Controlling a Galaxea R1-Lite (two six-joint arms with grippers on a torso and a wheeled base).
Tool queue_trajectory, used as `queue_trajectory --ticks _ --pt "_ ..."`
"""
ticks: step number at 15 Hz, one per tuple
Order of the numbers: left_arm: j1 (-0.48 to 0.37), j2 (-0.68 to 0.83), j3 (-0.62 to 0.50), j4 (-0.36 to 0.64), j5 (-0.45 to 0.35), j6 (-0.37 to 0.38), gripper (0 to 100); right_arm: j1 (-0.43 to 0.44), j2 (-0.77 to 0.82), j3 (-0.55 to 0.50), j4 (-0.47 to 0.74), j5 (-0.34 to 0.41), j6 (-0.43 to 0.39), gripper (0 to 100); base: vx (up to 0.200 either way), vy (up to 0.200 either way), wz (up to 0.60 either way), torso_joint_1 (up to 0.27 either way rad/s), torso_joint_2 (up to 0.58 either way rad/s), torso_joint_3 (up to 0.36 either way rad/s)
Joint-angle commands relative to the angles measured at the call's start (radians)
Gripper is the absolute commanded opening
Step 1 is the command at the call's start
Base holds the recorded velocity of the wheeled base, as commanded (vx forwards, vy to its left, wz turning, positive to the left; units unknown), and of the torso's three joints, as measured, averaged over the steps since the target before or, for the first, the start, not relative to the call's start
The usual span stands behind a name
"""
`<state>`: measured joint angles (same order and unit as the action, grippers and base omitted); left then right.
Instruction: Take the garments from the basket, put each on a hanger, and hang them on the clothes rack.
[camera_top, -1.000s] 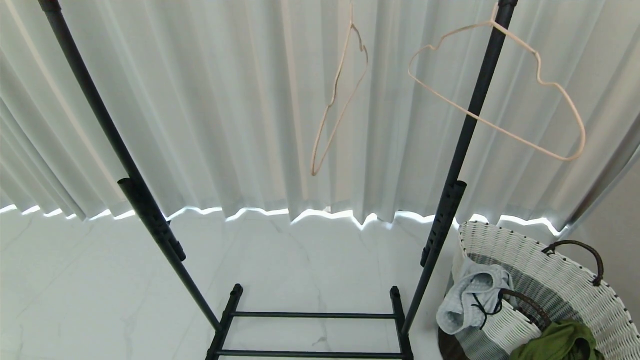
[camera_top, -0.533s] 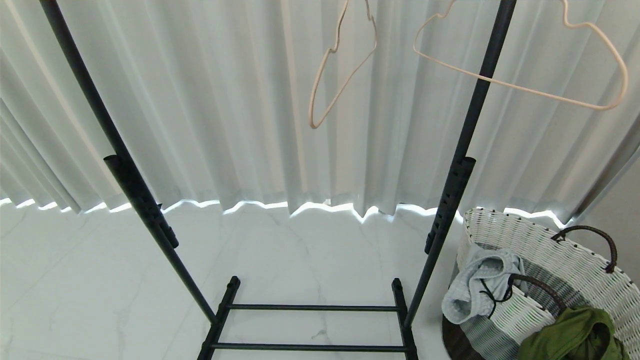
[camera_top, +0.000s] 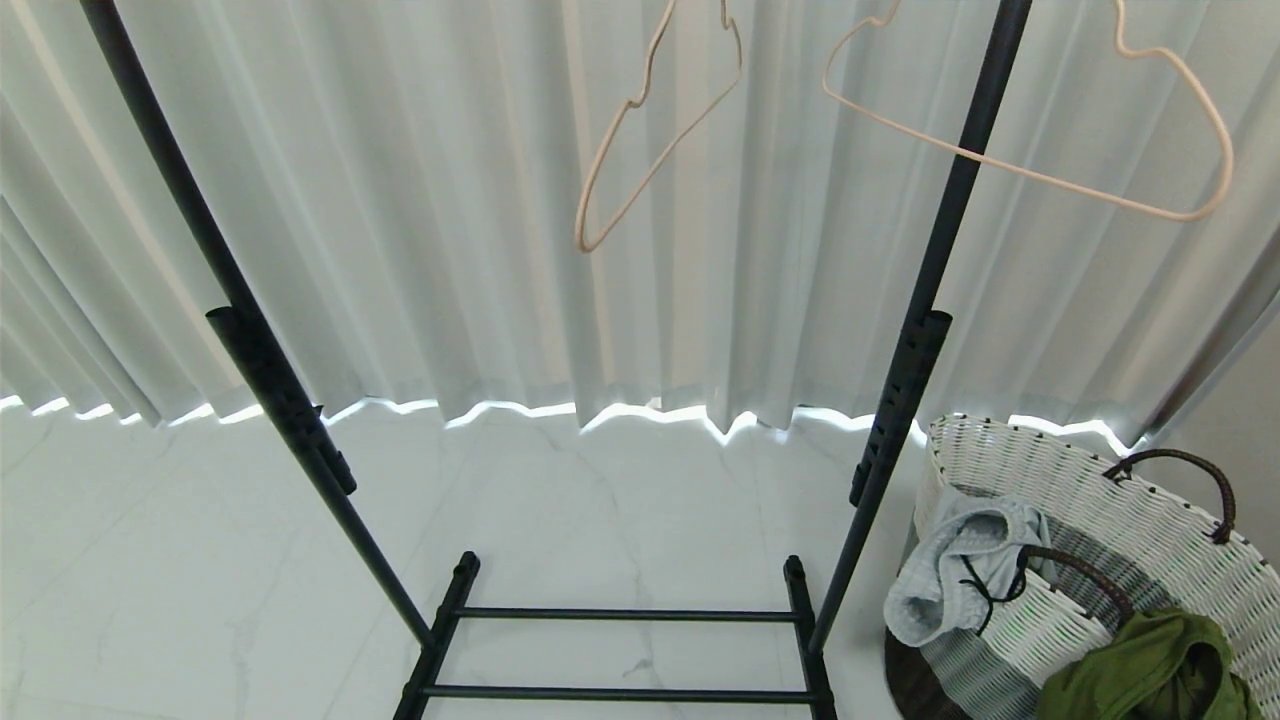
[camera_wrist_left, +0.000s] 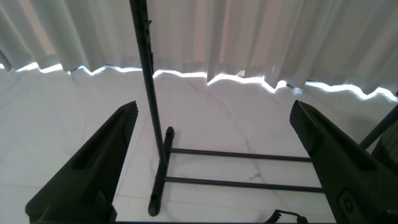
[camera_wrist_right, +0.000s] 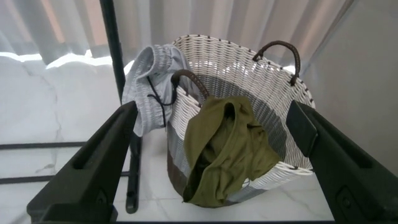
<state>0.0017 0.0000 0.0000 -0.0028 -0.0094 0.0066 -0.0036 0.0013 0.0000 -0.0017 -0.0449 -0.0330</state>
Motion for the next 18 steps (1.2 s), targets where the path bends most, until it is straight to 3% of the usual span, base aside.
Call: queue_trajectory --ticks 1,4,5,6,7,8,10,13,16,18 --pt "0.0 0.0 0.0 0.0 0.0 0.001 100 0.004 0.003 0.0 -0.003 0.0 -0.018 100 0.0 0.0 0.0 0.0 0.0 0.0" --pt "0.0 0.0 0.0 0.0 0.0 0.003 100 0.014 0.068 0.0 -0.006 0.002 -0.048 100 0.0 0.0 0.0 0.0 0.0 0.0" --pt "0.0 0.0 0.0 0.0 0.0 0.003 100 0.031 0.135 -0.049 -0.012 0.016 -0.028 100 0.0 0.0 0.0 0.0 0.0 0.0" --pt "0.0 0.0 0.0 0.0 0.0 0.001 100 0.06 0.215 -0.196 -0.015 0.019 0.024 100 0.0 0.0 0.0 0.0 0.0 0.0" --pt "0.0 0.0 0.0 0.0 0.0 0.003 100 0.071 0.292 -0.293 0.0 0.019 0.025 100 0.0 0.0 0.0 0.0 0.0 0.0" --pt "0.0 0.0 0.0 0.0 0.0 0.003 100 0.071 0.347 -0.322 0.009 0.017 -0.004 100 0.0 0.0 0.0 0.0 0.0 0.0" --pt "0.0 0.0 0.0 0.0 0.0 0.004 100 0.065 0.559 -0.344 0.0 0.011 -0.136 100 0.0 0.0 0.0 0.0 0.0 0.0" --pt "0.0 0.0 0.0 0.0 0.0 0.004 100 0.031 0.861 -0.468 -0.024 -0.012 -0.378 100 0.0 0.0 0.0 0.0 0.0 0.0" --pt "0.0 0.0 0.0 0.0 0.0 0.004 100 -0.107 1.1 -0.509 -0.034 -0.01 -0.657 100 0.0 0.0 0.0 0.0 0.0 0.0" --pt "0.0 0.0 0.0 0.0 0.0 0.003 100 -0.177 1.215 -0.502 -0.087 -0.01 -0.785 100 0.0 0.0 0.0 0.0 0.0 0.0"
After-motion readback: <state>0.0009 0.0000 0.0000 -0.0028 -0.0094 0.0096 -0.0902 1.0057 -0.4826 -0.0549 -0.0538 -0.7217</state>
